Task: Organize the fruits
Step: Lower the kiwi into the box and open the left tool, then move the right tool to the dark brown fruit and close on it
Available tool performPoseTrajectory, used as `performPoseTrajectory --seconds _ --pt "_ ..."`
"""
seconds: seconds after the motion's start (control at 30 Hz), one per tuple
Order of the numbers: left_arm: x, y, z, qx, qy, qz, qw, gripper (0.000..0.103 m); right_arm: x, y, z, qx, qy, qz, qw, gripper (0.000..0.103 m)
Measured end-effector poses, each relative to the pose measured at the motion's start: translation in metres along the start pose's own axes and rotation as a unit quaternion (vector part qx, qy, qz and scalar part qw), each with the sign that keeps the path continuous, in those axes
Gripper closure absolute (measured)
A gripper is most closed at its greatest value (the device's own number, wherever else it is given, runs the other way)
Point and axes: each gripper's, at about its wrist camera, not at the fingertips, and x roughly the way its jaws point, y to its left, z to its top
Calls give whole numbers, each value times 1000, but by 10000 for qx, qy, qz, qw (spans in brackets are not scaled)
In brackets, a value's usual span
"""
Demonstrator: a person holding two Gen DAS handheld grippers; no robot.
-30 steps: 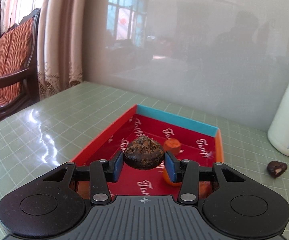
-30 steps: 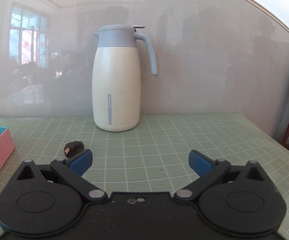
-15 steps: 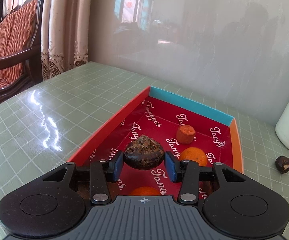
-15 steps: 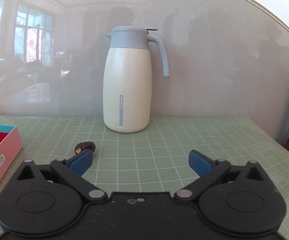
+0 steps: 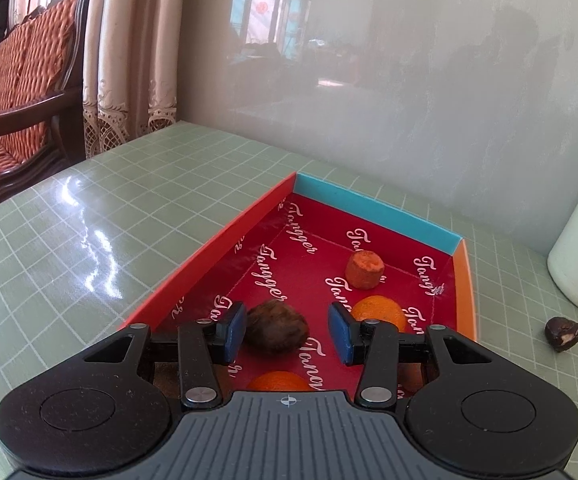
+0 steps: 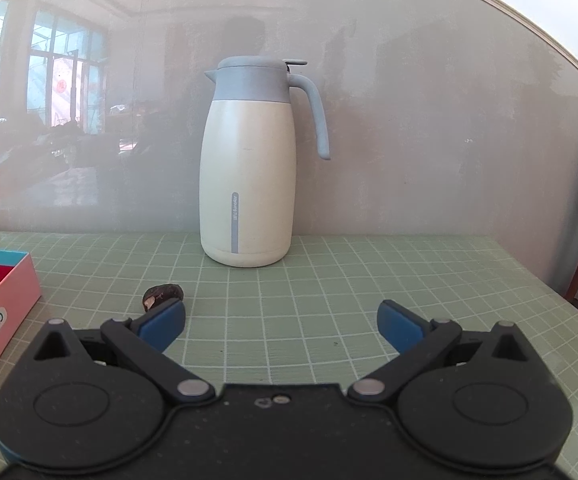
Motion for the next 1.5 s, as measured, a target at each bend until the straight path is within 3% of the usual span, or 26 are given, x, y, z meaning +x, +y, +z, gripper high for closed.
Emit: performPoseTrajectory --seconds 0.2,0.3,0.47,0.53,0.93,1.27,1.5 --pt "-12 -4 1 81 -217 -44 9997 57 0 -1 1 18 -13 3 10000 0" --pt "-18 -5 1 124 -336 -9 9994 40 -1 -2 1 29 -15 4 10000 0" --pt "-32 -8 -3 273 -531 6 9982 36 -1 -4 2 65 -13 18 10000 0" --pt "-38 -9 -6 334 -583 -8 9977 29 -2 -5 2 64 -19 23 10000 0" --pt "-82 -44 -39 1426 -1096 -210 9835 11 -4 -14 2 133 -22 20 9999 0" --pt "-99 -85 -71 1926 -997 -748 9733 8 -1 -30 -5 99 108 201 9997 0" --pt "-106 -88 -86 1941 -899 -827 9734 7 7 -29 -6 112 208 388 9990 0"
